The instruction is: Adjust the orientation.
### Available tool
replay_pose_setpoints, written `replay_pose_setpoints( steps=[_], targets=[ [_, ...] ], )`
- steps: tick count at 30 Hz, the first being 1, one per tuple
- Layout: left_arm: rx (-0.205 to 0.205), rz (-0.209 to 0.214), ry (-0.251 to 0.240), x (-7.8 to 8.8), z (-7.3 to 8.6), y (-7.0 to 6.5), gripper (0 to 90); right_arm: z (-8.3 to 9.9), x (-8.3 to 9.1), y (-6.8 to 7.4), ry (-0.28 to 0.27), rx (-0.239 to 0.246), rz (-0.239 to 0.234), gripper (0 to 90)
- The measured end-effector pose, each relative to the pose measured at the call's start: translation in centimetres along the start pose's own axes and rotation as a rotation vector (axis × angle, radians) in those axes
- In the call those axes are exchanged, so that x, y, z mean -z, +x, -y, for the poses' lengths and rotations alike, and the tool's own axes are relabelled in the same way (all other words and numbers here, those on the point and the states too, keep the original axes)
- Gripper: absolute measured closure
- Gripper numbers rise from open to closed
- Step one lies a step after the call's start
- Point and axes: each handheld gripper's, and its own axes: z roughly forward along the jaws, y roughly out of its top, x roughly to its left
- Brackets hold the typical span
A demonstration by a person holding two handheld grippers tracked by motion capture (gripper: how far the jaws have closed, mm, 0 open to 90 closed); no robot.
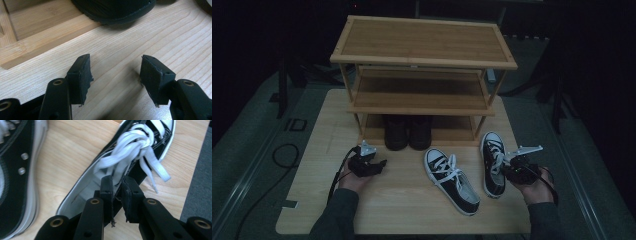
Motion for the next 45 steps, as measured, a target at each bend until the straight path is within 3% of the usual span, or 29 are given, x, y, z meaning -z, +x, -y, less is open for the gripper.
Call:
replay_pose_setpoints(
  steps=[9, 14, 17, 19, 31, 37, 41, 45],
  targets=[
    [0.0, 0.0, -0.001, 0.0, 0.0, 0.0, 42.4, -1.1, -1.9, -0.3, 0.038, -0.049, 0.05, 76.5],
    [0.0, 0.0, -0.001, 0.0, 0.0, 0.0, 42.4, -1.7, -3.5, -0.2, 0.058, -0.073, 0.103, 75.5],
    [0.0, 0.001, -0.001, 0.0, 0.0, 0.0, 42.4, -1.8, -4.2, -0.5, 0.073, -0.087, 0.104, 84.3],
    [-0.001, 0.001, -0.001, 0.0, 0.0, 0.0, 42.4, -1.7, -4.1, -0.7, 0.067, -0.102, 0.101, 87.8],
    [-0.002, 0.002, 0.0, 0.0, 0.0, 0.0, 42.4, 0.1, -2.1, -1.4, 0.002, -0.14, 0.091, 88.6],
    [-0.001, 0.001, 0.0, 0.0, 0.0, 0.0, 42.4, 0.6, -1.0, -1.3, -0.033, -0.112, 0.099, 88.6],
    [-0.002, 0.002, 0.0, 0.0, 0.0, 0.0, 42.4, 0.6, -0.3, -1.2, -0.057, -0.105, 0.078, 88.6],
    [-0.002, 0.002, 0.0, 0.0, 0.0, 0.0, 42.4, 0.2, 0.2, -0.6, -0.075, -0.065, 0.067, 88.5]
  ],
)
